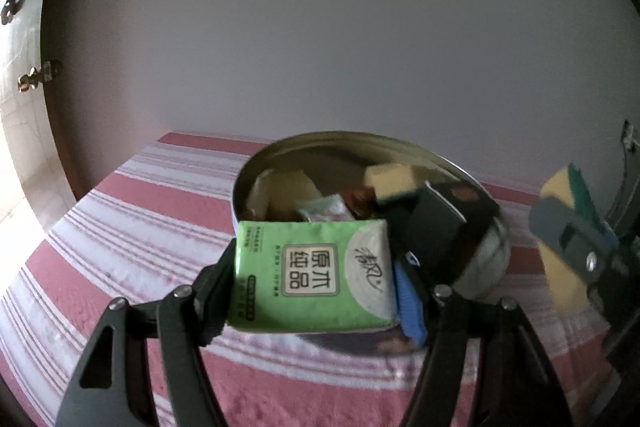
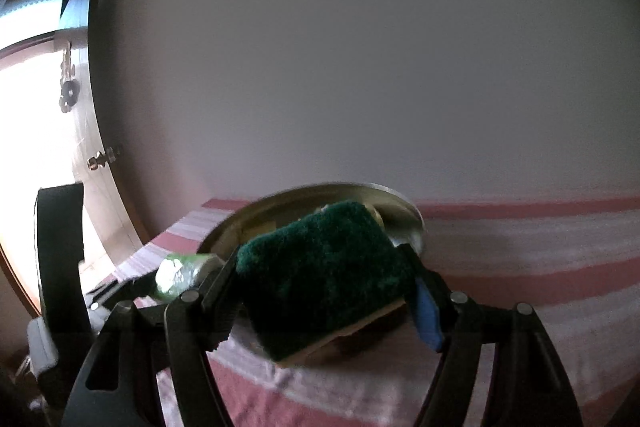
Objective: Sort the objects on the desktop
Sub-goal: 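Carry the tissue pack and scouring sponge over the tin with both tools, then open both tools over the tin to drop the tissue pack and sponge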
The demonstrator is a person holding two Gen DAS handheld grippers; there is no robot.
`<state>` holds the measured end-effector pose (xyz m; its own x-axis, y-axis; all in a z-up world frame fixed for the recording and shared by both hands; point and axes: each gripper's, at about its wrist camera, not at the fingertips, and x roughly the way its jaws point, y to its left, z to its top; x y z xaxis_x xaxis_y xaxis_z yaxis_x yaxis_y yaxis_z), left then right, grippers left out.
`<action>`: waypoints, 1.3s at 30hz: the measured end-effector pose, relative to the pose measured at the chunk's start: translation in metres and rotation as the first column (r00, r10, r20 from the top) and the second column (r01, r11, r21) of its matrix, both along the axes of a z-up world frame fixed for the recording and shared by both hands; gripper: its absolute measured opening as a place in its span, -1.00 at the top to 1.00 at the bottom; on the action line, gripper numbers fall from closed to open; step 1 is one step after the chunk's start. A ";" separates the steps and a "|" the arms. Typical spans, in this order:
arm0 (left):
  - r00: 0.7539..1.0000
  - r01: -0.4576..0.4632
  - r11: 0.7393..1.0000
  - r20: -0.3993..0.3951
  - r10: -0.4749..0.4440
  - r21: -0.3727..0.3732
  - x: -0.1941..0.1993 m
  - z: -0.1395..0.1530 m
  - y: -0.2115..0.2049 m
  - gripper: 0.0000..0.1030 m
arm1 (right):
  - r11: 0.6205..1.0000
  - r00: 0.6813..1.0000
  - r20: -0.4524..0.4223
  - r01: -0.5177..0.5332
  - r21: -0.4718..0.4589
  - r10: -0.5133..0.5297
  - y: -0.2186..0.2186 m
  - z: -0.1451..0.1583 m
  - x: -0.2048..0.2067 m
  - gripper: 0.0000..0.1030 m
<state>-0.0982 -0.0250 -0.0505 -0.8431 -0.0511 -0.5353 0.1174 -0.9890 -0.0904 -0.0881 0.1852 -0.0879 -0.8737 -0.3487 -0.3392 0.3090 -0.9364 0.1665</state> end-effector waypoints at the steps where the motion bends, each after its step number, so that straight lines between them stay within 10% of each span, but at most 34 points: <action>1: 1.000 -0.002 1.000 0.001 0.002 -0.011 -0.006 0.003 0.001 -0.33 | 1.000 1.000 -0.007 0.000 0.006 0.001 -0.004 0.005 -0.007 -0.43; 39: 0.990 0.025 1.000 0.137 -0.026 0.009 -0.102 -0.007 -0.009 -0.33 | 0.996 0.963 0.270 -0.037 0.082 0.014 -0.077 0.019 -0.192 -0.43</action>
